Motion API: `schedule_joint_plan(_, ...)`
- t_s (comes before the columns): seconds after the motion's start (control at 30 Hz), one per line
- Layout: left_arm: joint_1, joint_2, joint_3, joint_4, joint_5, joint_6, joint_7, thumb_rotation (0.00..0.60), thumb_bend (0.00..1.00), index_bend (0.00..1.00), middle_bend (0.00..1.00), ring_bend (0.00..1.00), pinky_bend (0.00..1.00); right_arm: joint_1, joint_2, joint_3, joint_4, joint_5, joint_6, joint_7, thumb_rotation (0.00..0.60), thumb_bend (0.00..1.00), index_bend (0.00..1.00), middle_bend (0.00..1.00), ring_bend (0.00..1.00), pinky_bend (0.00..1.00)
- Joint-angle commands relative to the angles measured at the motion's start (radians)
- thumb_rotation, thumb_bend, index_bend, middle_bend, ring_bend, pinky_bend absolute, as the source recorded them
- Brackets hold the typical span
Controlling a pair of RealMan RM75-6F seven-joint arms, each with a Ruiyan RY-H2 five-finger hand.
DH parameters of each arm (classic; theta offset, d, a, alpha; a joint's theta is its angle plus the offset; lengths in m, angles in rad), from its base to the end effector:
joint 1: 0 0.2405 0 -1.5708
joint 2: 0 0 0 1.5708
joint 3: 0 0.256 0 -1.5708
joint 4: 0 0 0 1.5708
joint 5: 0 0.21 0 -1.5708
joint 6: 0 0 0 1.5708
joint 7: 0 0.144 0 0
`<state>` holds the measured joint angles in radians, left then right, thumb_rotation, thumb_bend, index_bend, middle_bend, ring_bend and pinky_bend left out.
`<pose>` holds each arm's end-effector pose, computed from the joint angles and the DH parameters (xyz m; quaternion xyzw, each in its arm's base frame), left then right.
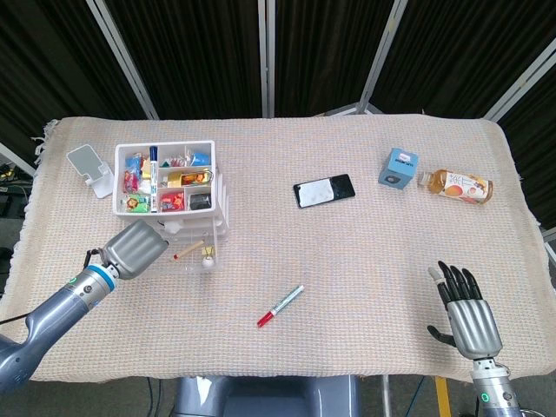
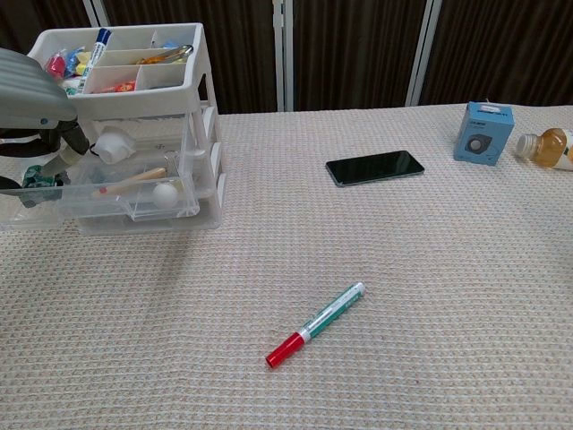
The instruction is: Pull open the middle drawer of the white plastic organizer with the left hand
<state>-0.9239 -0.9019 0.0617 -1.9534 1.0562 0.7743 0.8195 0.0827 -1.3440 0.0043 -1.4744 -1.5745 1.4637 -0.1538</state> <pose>-0.1502 0.3123 0.1093 -0.8916 -0.1159 -0.1174 0.4216 -0.3074 -0.1701 0.0848 0.6433 -0.3679 0.3638 0.5643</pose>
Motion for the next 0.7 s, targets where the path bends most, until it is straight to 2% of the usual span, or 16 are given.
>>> schedule_joint_plan(0.03, -0.006, -0.003, 0.004, 0.001, -0.006, -0.002, 0.012, 0.6, 0.25, 0.57, 0.81, 0.75, 0.63, 0.0, -0.001, 0.0, 0.001, -0.002, 0.001, 0.001, 0.6, 0.02, 0.0, 0.0, 0.0, 0.0)
schedule_joint_plan(0.17, -0.012, -0.015, 0.009, 0.01, -0.017, 0.0, 0.03, 0.6, 0.25, 0.57, 0.81, 0.75, 0.63, 0.0, -0.001, 0.0, 0.0, -0.003, 0.004, 0.003, 0.6, 0.02, 0.0, 0.0, 0.0, 0.0)
schedule_joint_plan(0.33, -0.015, -0.031, 0.013, 0.018, -0.029, 0.011, 0.046, 0.6, 0.34, 0.58, 0.81, 0.75, 0.63, 0.001, -0.002, -0.004, 0.001, -0.004, -0.002, 0.002, 0.6, 0.02, 0.0, 0.0, 0.0, 0.0)
schedule_joint_plan(0.47, -0.018, -0.038, 0.013, 0.016, -0.037, 0.016, 0.045, 0.6, 0.34, 0.59, 0.81, 0.75, 0.63, 0.002, -0.005, -0.004, 0.002, -0.003, -0.005, 0.001, 0.6, 0.02, 0.0, 0.0, 0.0, 0.0)
schedule_joint_plan(0.7, -0.016, -0.035, 0.02, 0.013, -0.037, 0.023, 0.031, 0.6, 0.4, 0.62, 0.81, 0.75, 0.63, 0.004, -0.006, -0.006, 0.001, -0.004, -0.007, 0.0, 0.6, 0.02, 0.0, 0.0, 0.0, 0.0)
